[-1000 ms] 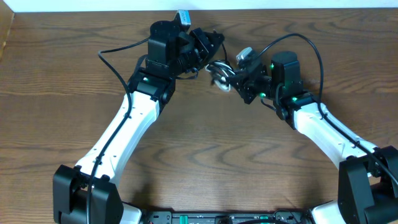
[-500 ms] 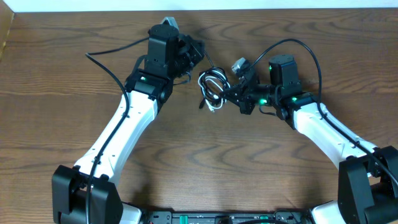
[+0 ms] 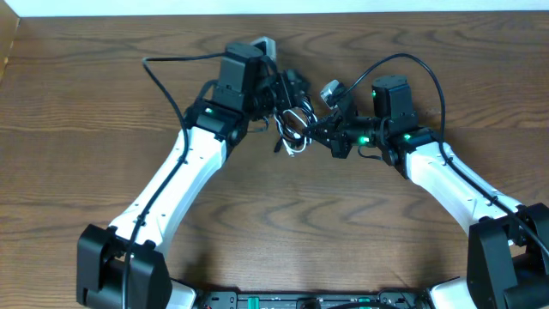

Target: Untangle cables

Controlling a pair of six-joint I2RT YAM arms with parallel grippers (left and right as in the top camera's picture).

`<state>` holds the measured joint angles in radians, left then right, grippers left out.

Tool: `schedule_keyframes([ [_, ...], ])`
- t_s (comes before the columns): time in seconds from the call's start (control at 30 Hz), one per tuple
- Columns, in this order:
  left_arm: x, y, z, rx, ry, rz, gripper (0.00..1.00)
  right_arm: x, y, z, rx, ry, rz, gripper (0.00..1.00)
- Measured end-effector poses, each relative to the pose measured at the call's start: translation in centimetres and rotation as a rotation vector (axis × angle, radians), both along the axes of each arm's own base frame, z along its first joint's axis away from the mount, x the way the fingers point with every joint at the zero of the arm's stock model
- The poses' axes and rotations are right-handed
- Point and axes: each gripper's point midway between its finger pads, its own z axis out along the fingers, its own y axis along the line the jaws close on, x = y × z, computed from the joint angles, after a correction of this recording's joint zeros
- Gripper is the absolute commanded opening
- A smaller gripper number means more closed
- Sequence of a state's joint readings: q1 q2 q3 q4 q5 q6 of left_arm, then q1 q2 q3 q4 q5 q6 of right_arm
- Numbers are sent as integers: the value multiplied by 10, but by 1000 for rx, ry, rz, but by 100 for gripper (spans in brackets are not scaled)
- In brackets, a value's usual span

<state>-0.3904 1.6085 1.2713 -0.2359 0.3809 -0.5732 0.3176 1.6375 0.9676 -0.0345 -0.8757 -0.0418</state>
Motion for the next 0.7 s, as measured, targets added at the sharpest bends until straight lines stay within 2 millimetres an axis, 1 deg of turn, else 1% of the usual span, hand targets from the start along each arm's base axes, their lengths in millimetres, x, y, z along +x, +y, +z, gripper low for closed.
schedule_keyframes([
  [0.07, 1, 4, -4, 41, -15, -6, 94, 1, -1, 0, 5, 20, -13, 1],
  [0.1, 3, 11, -7, 71, -19, 5, 94, 2, -2, 0, 8, 29, -20, 1],
  [0.27, 16, 56, -20, 193, -15, 108, 93, 10, -14, 0, 18, 75, -76, 1],
  [0.33, 19, 68, -21, 207, -17, 105, 87, 13, -19, -1, 19, 85, -95, 1],
  [0.37, 19, 69, -21, 209, -19, 94, 77, 14, -21, -1, 18, 88, -102, 1],
  [0.4, 17, 69, -22, 209, -22, 72, 70, 15, -22, -1, 19, 91, -106, 1],
  [0.47, 14, 63, -21, 205, -37, 14, 60, 15, -22, -2, 19, 95, -109, 1],
  [0.53, 11, 57, -20, 192, -40, -23, 58, 14, -22, -2, 19, 101, -111, 1],
  [0.6, 6, 48, -18, 168, -45, -75, 58, 14, -22, -2, 20, 110, -114, 1],
  [0.7, 2, 40, -16, 150, -48, -111, 58, 14, -23, -3, 20, 119, -117, 1],
])
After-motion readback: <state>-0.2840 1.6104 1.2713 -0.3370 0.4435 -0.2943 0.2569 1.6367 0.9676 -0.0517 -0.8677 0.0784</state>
